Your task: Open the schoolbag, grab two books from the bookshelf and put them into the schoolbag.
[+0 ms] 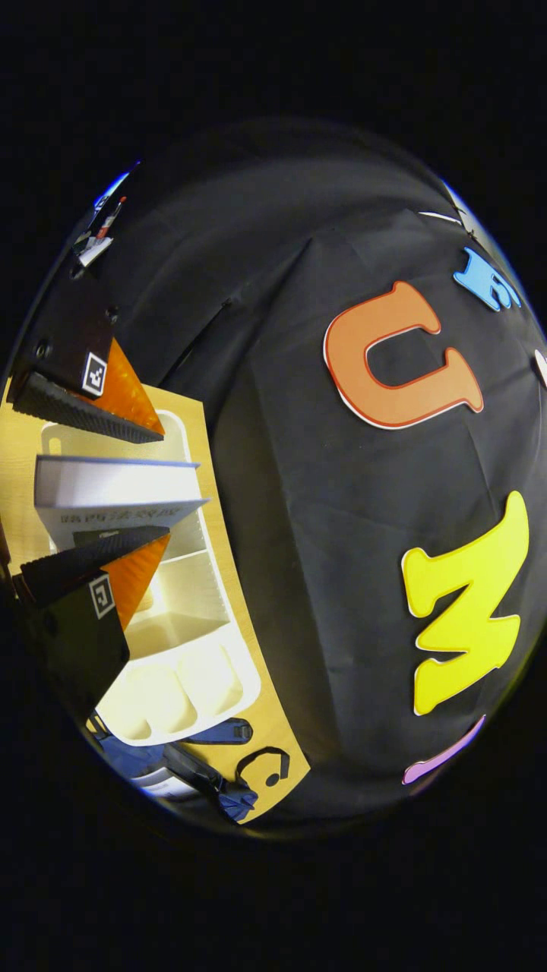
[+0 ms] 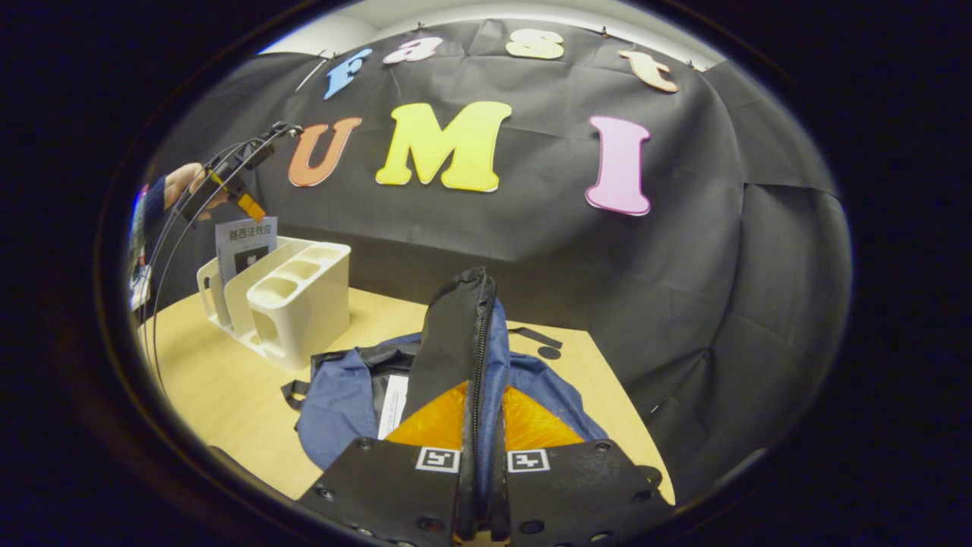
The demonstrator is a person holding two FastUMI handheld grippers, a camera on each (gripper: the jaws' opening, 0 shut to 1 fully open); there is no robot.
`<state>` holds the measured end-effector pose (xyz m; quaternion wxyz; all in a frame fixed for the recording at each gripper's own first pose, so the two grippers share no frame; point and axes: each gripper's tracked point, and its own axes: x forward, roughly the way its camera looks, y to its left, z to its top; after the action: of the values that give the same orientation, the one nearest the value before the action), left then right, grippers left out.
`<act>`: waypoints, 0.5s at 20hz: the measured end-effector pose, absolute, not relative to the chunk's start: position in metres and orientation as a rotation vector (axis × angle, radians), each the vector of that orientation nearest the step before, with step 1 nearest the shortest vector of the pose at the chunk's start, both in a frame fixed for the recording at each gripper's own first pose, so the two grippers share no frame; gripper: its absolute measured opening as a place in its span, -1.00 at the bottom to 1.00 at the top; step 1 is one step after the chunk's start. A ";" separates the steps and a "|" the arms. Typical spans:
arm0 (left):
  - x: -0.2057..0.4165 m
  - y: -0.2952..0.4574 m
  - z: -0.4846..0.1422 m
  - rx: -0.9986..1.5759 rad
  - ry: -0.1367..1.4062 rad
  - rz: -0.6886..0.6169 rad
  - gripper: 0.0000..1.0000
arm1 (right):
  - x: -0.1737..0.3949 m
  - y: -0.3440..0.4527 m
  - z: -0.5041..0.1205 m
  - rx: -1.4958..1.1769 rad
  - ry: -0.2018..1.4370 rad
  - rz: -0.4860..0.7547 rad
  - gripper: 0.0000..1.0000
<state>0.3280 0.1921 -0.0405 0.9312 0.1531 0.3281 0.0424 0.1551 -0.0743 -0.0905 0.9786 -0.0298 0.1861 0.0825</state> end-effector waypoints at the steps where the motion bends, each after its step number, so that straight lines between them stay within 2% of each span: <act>1: 0.327 0.191 -0.043 0.310 0.682 0.083 0.43 | 0.156 -0.074 -0.091 -0.060 0.377 0.165 -0.83; 10: 0.325 0.177 -0.091 0.199 0.803 0.020 0.41 | 0.155 -0.076 -0.092 -0.066 0.382 0.158 -0.83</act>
<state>0.3247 0.1773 -0.0911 0.9157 0.0966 0.3900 0.0097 0.1548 -0.0759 -0.0917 0.9782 -0.0327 0.1894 0.0787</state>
